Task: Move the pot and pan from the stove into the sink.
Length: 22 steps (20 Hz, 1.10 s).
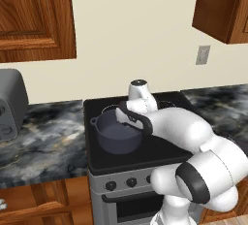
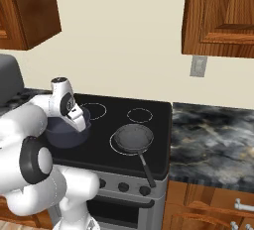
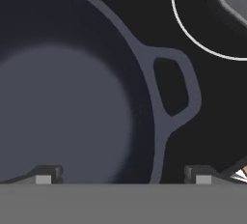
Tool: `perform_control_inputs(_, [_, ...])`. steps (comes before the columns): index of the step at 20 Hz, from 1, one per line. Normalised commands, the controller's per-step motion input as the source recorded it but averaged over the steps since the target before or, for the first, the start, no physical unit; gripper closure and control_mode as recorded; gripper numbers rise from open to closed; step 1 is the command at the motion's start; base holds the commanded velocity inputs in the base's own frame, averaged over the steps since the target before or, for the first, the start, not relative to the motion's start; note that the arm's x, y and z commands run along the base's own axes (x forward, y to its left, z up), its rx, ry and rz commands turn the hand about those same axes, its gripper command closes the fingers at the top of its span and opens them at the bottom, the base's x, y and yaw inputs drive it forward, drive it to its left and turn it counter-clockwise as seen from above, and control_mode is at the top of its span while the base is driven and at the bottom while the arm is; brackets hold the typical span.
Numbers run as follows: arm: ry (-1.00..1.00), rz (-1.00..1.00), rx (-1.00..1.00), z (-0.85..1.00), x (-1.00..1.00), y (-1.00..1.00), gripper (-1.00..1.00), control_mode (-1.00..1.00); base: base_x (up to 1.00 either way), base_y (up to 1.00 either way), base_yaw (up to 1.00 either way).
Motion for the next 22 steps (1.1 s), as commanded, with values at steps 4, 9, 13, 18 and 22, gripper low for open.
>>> perform_control_inputs(4, [0.06, -0.05, -0.02, -0.34, 0.13, 0.02, -1.00, -1.00, 0.00, 0.00, 0.00])
perform_control_inputs(9, [0.05, -0.04, -0.02, -0.33, 0.10, 0.00, -1.00, -1.00, 0.00, 0.00, 0.00])
perform_control_inputs(13, [0.01, -0.02, -0.02, -0.24, 0.05, 0.00, -1.00, -1.00, 0.00, 0.00, 0.00])
perform_control_inputs(18, [0.00, 0.00, 0.00, -0.03, 0.02, 0.00, 1.00, -1.00, 0.00, 0.00, 0.00])
perform_control_inputs(22, [0.00, 0.00, 0.00, 0.02, 0.01, 0.00, 1.00, -1.00, 0.00, 0.00, 0.00])
